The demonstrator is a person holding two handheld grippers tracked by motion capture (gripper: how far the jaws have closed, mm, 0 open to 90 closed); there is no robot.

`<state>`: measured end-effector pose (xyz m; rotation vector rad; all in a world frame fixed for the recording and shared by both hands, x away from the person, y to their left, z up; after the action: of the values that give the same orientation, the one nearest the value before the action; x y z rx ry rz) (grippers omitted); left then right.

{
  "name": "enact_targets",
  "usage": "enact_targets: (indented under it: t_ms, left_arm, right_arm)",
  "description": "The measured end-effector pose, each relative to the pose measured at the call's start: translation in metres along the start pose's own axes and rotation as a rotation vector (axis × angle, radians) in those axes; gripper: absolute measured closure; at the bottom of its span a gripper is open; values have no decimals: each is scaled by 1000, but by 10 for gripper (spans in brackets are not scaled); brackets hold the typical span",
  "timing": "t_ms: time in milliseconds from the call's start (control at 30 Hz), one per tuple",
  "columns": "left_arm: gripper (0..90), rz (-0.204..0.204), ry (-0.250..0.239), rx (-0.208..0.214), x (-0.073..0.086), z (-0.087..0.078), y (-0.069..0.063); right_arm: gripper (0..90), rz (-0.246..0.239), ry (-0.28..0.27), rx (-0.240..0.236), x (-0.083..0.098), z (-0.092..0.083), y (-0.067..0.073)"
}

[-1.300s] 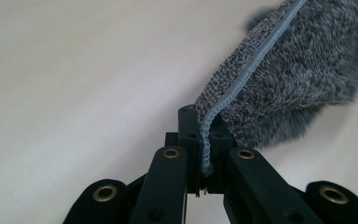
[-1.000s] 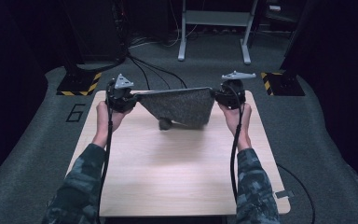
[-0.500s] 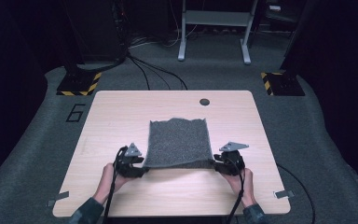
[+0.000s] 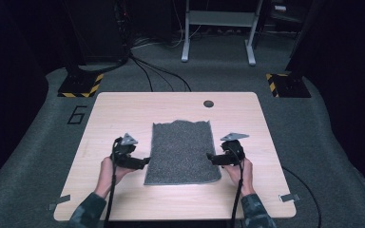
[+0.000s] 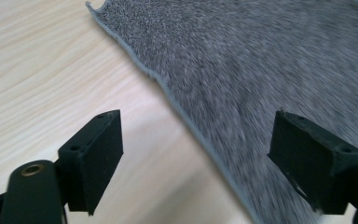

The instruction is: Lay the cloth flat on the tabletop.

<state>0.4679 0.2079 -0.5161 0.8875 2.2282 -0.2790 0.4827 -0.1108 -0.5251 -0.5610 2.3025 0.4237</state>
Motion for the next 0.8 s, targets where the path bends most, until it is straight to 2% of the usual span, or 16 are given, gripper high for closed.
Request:
enact_targets:
  t_ms: [67, 100, 133, 200, 233, 333, 367, 433, 600, 700, 733, 800]
  left_arm:
    - [155, -21, 23, -18, -4, 21, 2]
    - [152, -18, 40, -46, -4, 30, 3]
    - [152, -21, 59, -54, -4, 38, 4]
    - [150, -11, 97, -93, -1, 49, 7]
    - [151, -19, 111, -93, 1, 52, 8]
    - [151, -29, 124, -108, 5, 54, 13]
    - [152, -18, 126, -113, 6, 53, 16]
    - [152, -37, 116, -103, 8, 54, 16]
    - [153, -17, 113, -114, 8, 53, 15]
    - [153, -16, 114, -104, 10, 51, 17]
    - [153, -33, 100, -104, 11, 52, 16]
    - [153, -28, 106, -94, 13, 50, 16]
  right_arm:
    - [146, 9, 14, 47, -1, 17, -1]
    - [142, 4, 34, 64, -1, 24, -2]
    - [141, 2, 34, 79, -2, 29, -3]
    - [133, -12, 56, 114, -2, 36, -2]
    - [133, -14, 60, 122, -1, 40, -3]
    - [118, -8, 77, 127, 2, 44, -4]
    - [115, -3, 80, 122, 3, 44, -5]
    - [113, 3, 79, 123, 4, 45, -6]
    - [111, -4, 101, 128, 8, 44, -4]
    - [112, -20, 91, 124, 12, 41, -2]
    - [111, -15, 87, 124, 13, 41, -1]
    - [111, -14, 87, 113, 16, 38, 0]
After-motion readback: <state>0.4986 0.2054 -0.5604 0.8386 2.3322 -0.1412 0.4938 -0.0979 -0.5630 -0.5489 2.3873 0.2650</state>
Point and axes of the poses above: each handheld gripper's, and its own axes: z roughly forward along the jaws, x roughly out of its underside, y roughly to its left, the point moved 6 cm from there along z, roughly forward along the jaws, and after that the axes turned 6 degrees about z, right-handed, at the moved point
